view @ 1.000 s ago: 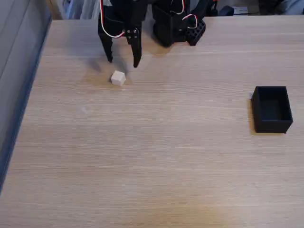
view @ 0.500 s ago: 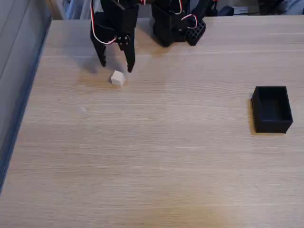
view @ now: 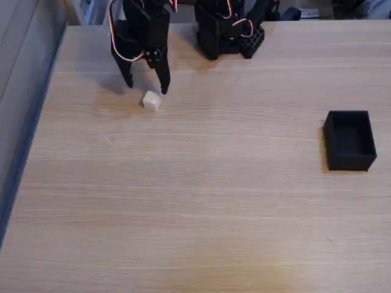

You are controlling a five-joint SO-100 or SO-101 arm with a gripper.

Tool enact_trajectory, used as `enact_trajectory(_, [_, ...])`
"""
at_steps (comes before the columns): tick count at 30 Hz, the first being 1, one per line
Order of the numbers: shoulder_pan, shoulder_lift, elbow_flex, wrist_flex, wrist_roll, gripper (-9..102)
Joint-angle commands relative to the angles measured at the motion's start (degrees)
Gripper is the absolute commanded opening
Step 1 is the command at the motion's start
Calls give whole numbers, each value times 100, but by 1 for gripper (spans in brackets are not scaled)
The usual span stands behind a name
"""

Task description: Pick a white block and place it in the black box.

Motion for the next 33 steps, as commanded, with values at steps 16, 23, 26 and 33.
enact_trajectory(16, [-26, -650, -264, -536, 62, 33])
enact_trajectory(23, [-26, -879, -290, -642, 79, 33])
enact_trajectory(26, [-18, -976, -334, -650, 88, 33])
enact_trajectory(33, [-18, -1151, -387, -712, 105, 33])
